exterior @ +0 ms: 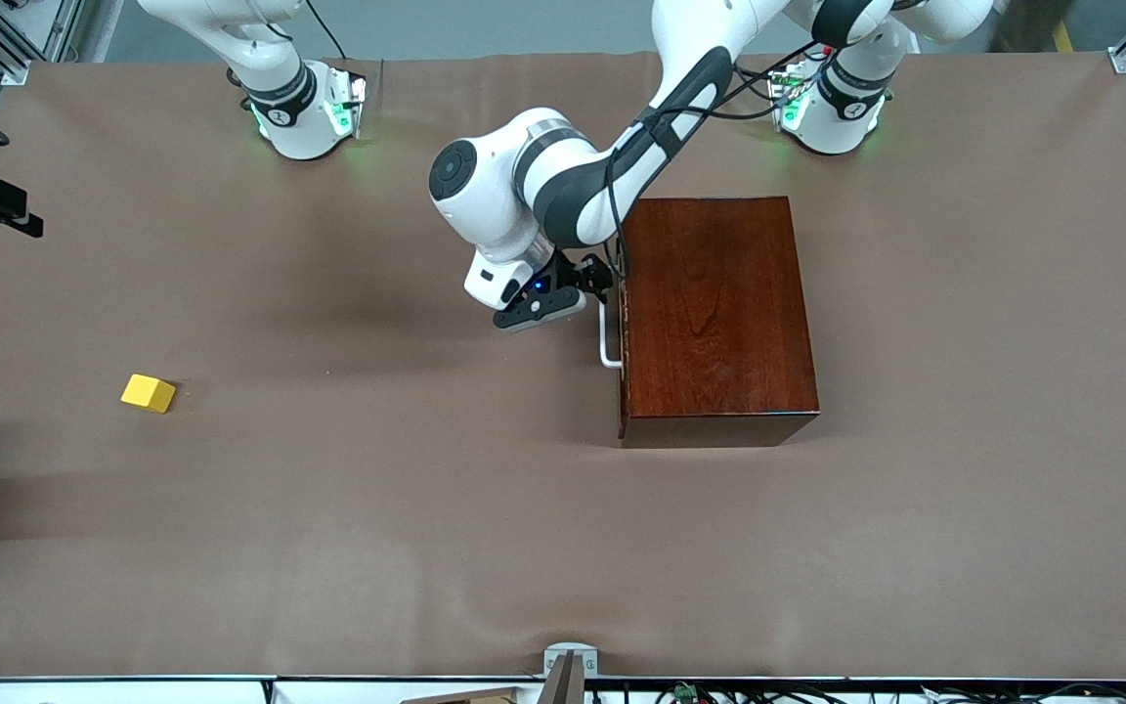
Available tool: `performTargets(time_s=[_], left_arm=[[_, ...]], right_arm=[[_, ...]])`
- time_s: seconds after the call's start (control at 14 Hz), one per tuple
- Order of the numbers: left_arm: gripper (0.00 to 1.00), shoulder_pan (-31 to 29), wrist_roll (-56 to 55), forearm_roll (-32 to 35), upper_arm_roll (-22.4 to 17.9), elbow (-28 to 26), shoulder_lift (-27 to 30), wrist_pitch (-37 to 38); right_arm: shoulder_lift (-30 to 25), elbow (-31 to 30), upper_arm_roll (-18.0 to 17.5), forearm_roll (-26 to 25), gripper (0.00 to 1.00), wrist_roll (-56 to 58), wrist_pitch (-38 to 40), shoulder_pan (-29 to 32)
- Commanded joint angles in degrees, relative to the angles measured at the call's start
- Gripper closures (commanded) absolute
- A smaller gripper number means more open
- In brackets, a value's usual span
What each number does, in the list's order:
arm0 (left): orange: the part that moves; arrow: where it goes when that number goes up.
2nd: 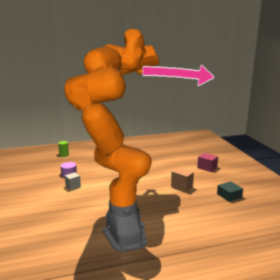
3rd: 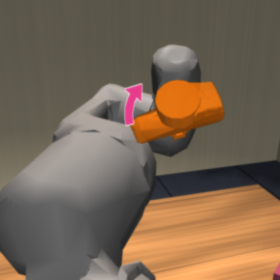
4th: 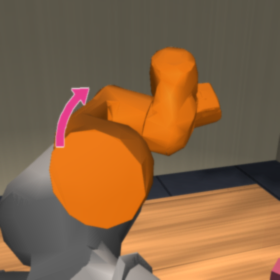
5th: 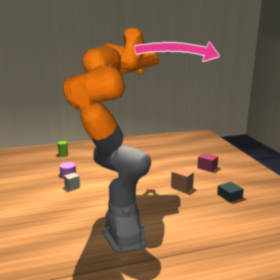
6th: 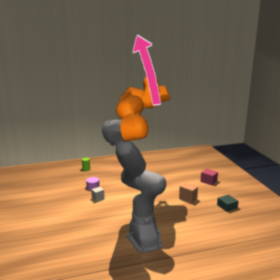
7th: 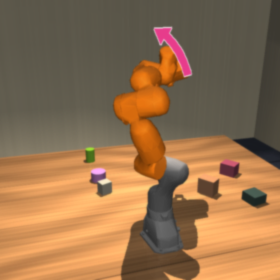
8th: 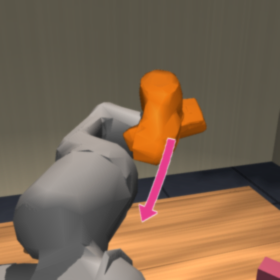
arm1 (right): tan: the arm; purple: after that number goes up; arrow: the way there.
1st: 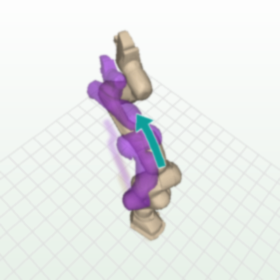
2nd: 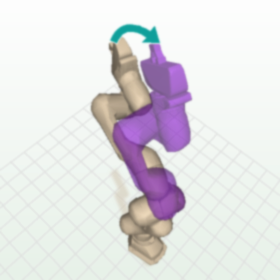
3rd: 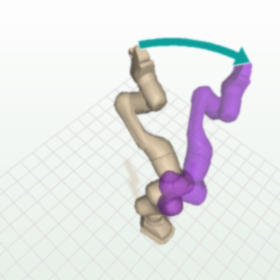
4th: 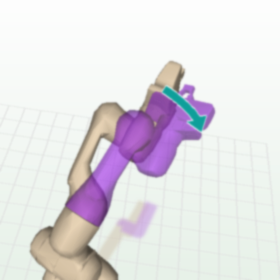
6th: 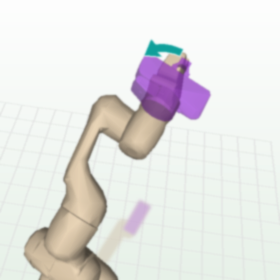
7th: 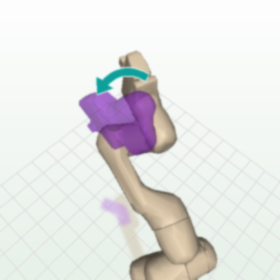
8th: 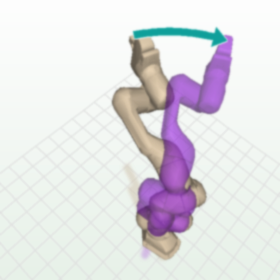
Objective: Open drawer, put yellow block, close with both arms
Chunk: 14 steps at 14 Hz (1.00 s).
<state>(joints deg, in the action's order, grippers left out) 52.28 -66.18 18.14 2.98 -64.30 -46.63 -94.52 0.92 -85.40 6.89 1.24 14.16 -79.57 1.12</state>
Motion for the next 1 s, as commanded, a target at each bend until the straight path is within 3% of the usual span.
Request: performTargets(time_s=[0.0, 0.57, 0.93], left_arm=[[0.0, 0.2, 0.9, 3.5, 0.3, 2.2, -2.4, 1.1], [0.0, 0.0, 5.1, 3.3, 0.3, 2.3, -4.3, 0.0], [0.0, 0.1, 2.5, 1.0, 0.4, 2.4, -4.3, -5.3]], right_arm=[[0.3, 0.0, -0.2, -0.5, 0.0, 0.2, 0.3, 0.3], [0.9, 0.1, -0.2, -4.2, 0.0, 0.3, -0.2, 0.4], [2.8, 0.1, -0.1, -5.5, 0.0, 0.3, -0.6, 0.9]])
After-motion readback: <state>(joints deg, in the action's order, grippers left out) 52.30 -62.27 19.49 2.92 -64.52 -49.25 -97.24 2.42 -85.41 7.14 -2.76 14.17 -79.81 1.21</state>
